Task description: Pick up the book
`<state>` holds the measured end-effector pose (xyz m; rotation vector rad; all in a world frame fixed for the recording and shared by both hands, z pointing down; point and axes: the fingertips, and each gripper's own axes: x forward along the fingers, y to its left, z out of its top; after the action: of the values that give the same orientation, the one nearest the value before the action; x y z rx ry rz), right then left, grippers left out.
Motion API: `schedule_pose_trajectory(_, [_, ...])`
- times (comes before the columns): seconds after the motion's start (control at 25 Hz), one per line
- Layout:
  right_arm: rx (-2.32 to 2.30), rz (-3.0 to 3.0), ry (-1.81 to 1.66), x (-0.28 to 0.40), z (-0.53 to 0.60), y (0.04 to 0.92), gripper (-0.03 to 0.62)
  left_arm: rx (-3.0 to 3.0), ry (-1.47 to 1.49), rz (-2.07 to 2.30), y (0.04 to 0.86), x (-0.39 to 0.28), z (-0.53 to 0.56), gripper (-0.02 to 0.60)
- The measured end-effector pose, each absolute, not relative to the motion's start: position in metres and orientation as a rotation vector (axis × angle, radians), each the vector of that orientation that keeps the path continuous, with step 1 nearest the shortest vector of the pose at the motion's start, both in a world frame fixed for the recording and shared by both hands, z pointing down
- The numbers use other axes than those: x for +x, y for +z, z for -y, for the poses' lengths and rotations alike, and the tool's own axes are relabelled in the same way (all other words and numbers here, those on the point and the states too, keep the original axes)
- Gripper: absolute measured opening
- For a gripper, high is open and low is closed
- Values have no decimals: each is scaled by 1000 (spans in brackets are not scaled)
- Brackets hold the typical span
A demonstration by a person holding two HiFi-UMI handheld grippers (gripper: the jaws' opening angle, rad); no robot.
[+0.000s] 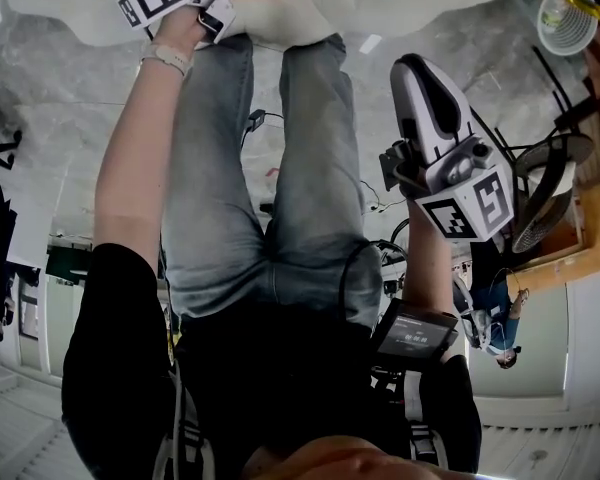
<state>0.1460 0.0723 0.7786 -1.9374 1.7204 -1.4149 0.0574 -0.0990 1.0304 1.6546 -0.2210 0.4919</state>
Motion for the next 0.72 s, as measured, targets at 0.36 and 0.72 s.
schedule_pose_trajectory(0.36, [-1927,-1674,-1388,170,-100,772,49,1684,483,202,1010,89,78,212])
schedule_pose_trajectory(0.72, [-1923,-1639,-1384,191,-118,780,49,1694,513,216,1019,121,67,212])
